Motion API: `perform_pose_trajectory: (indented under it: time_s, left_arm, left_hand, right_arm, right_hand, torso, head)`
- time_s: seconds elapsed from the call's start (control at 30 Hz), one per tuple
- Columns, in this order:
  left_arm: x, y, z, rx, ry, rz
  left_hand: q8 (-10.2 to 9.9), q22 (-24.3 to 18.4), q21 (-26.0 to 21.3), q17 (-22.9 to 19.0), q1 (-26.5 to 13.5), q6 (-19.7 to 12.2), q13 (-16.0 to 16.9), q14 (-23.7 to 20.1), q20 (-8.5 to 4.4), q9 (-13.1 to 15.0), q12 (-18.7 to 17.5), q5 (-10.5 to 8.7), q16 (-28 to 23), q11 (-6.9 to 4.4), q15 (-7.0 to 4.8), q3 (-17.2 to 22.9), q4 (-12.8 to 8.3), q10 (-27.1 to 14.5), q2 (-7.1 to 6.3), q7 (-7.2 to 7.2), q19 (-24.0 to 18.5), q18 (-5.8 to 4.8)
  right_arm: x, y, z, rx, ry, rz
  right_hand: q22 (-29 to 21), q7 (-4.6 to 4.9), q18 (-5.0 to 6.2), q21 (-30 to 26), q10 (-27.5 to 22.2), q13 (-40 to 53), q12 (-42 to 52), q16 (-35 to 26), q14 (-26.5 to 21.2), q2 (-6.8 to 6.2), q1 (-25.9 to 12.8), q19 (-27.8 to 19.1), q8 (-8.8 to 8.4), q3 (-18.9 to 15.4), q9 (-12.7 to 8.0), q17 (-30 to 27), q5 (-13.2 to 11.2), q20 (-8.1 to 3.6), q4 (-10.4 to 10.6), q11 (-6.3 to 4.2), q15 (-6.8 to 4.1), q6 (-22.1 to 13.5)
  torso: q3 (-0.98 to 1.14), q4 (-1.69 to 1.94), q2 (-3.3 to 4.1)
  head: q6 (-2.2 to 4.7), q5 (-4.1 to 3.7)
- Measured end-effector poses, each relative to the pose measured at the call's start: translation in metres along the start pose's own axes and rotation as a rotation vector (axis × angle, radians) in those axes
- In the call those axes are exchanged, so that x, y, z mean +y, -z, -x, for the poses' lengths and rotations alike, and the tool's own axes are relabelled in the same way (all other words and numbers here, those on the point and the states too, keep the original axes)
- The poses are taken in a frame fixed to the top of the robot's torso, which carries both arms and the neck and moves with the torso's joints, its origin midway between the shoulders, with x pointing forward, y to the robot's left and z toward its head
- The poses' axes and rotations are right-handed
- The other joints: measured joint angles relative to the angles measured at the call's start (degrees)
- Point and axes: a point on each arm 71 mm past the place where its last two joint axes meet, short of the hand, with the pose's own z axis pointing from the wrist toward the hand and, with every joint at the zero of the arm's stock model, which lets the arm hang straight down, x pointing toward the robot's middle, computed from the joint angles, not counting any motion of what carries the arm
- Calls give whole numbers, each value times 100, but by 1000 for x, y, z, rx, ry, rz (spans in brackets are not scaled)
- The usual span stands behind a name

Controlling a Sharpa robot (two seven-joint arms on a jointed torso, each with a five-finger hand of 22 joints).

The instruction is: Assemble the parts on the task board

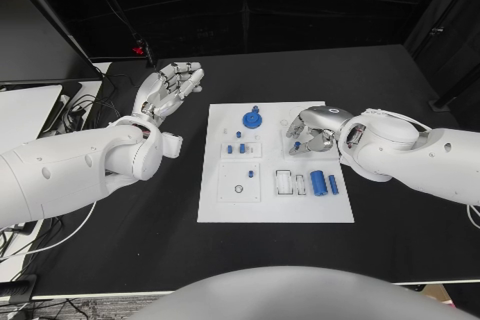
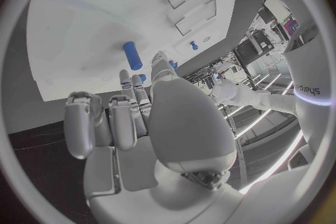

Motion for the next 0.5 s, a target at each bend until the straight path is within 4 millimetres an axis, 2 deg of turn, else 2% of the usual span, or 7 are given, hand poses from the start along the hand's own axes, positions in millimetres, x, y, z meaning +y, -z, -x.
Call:
perform_pose_trajectory:
  time_s: [0.3,0.5]
  left_arm:
    - [0,0,0,0,0,0]
    - [0,0,0,1,1,0]
  left_hand:
    - [0,0,0,-9,26,0,-7,0,0,-5,0,25,0,0,0,-17,-17,0,25,0,0,0]
    - [0,0,0,-9,26,0,-6,0,0,-5,0,25,0,0,0,-17,-17,0,25,0,0,0]
  right_arm:
    - [3,-2,-4,32,39,-23]
    - [3,-3,-6,50,56,-37]
  right_hand:
    - [0,-87,1,0,292,5,102,0,3,131,192,0,80,83,23,0,0,0,-25,-85,-3,272]
    - [0,-145,1,0,476,5,156,14,13,212,273,-22,162,98,41,0,0,-22,-9,-148,-56,487]
  torso:
    - [0,1,0]
    - [-1,1,0]
  head:
    - [0,7]
    - [0,3]
